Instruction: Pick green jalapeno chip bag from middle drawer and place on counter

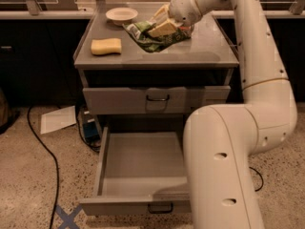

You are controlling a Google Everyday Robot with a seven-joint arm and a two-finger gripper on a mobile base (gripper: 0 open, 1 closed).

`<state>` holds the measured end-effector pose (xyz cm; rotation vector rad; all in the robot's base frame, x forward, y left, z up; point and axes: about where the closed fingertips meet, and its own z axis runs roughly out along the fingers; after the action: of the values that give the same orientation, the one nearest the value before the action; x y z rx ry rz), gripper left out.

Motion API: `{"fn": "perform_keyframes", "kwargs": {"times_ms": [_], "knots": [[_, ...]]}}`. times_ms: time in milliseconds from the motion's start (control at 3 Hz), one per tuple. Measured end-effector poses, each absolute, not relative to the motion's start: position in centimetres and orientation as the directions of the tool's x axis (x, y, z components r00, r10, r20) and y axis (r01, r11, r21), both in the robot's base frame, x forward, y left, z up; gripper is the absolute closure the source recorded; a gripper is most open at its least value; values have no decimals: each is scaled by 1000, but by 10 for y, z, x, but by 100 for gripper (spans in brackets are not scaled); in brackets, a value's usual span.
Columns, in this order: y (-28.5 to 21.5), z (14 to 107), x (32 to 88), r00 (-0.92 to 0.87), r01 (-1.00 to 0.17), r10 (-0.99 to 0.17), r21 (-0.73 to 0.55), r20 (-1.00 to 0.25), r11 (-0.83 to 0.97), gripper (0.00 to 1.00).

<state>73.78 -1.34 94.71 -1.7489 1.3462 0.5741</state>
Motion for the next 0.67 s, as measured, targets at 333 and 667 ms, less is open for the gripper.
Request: {"fn": "perform_keyframes", "kwargs": {"times_ms": [333, 667], "knots": [[0, 923, 755, 326, -936, -556, -342, -764, -79, 100], [18, 888, 766, 304, -948, -564, -304, -768, -97, 100]]}}
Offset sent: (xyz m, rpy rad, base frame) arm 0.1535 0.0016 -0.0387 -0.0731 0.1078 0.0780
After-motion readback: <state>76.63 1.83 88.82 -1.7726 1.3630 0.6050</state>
